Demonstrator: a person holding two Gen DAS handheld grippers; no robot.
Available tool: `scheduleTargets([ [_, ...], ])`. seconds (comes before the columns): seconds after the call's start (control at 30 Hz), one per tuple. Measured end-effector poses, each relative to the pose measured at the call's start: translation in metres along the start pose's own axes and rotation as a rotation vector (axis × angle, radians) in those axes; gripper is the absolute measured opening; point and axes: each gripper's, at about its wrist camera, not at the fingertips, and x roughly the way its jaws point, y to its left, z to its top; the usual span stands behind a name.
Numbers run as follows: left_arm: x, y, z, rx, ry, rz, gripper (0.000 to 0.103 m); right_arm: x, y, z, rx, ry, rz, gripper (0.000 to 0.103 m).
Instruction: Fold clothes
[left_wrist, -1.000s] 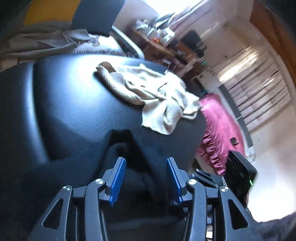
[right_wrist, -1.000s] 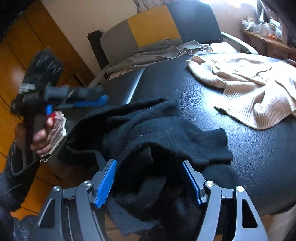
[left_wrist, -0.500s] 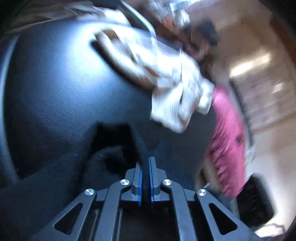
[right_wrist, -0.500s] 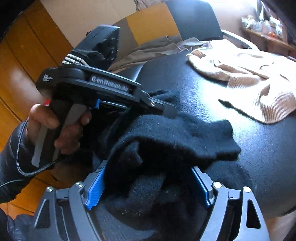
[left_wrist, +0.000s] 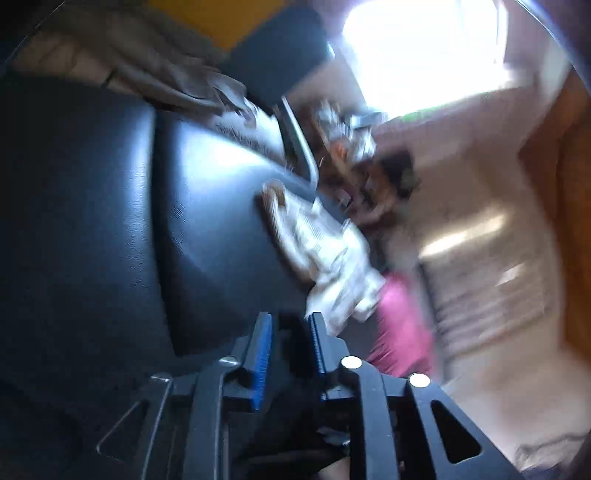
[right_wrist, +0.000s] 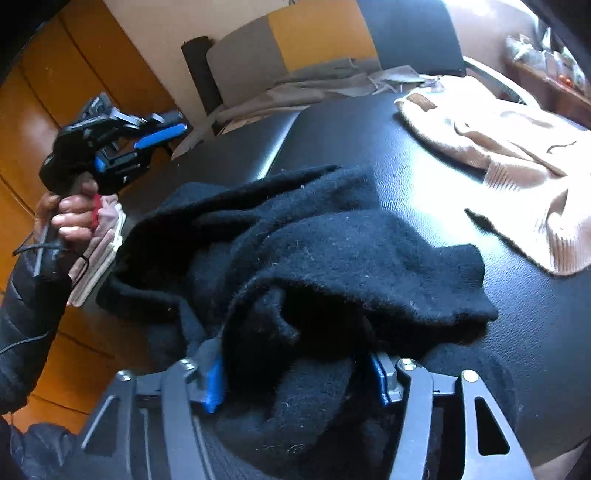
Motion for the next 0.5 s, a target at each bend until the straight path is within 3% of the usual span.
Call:
scheduleTargets([
  [0.07, 0.034, -0.02, -0.003, 0.061, 0.1, 0.004, 0.026, 0.001, 0.0, 0.0, 0.0, 0.01, 0.006, 0.068],
  [0.2, 0.093, -0.049, -0.007, 0.128, 0.211, 0.038, 0.03, 0.007, 0.006, -0.003, -0.027, 0.024, -0.031, 0.079],
  [0.33, 0.137, -0.06, -0.01, 0.143, 0.31, 0.101, 0.03, 0.014, 0.009, -0.013, -0.08, 0.038, -0.057, 0.1],
  [0.4, 0.153, -0.064, -0.015, 0.188, 0.345, 0.143, 0.027, 0.015, 0.009, -0.015, -0.091, 0.037, -0.047, 0.103],
  [0.47, 0.157, -0.061, -0.017, 0.169, 0.356, 0.163, 0.007, 0.017, 0.009, -0.015, -0.094, 0.046, -0.053, 0.103],
  [0.5, 0.157, -0.056, -0.015, 0.149, 0.344, 0.178, 0.003, 0.018, 0.009, -0.013, -0.085, 0.051, -0.053, 0.103],
])
